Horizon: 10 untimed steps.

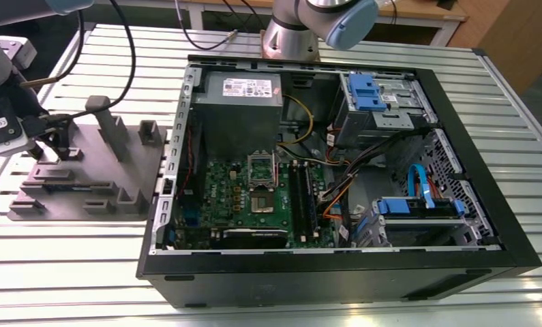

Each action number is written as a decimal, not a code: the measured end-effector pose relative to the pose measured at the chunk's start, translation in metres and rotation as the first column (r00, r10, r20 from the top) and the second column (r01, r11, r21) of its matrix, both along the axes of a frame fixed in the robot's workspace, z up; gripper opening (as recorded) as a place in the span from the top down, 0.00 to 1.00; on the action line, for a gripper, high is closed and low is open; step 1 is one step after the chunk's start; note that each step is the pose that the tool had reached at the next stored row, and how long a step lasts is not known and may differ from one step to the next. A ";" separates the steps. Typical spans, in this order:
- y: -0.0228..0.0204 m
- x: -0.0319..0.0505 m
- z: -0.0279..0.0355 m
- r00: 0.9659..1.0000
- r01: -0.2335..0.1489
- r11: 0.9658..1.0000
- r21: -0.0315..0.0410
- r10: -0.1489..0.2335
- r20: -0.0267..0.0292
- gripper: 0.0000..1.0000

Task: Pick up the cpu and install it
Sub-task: 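Pick up the cpu and move it towards the insertion slot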

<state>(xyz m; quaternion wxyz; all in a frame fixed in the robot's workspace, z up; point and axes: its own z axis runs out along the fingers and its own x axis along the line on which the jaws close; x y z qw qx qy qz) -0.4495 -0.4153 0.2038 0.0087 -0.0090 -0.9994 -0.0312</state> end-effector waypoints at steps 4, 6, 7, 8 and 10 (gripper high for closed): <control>0.0000 0.0000 0.0010 1.000 0.000 1.000 0.000 0.000 0.000 0.53; 0.0000 0.0000 0.0014 1.000 0.000 1.000 0.000 0.000 0.000 0.53; 0.0000 0.0000 0.0018 1.000 0.000 1.000 0.000 0.000 0.000 0.53; 0.0000 0.0000 0.0020 1.000 0.000 1.000 0.000 0.000 0.000 0.53; 0.0000 0.0000 0.0047 1.000 0.000 1.000 0.001 0.000 0.000 0.53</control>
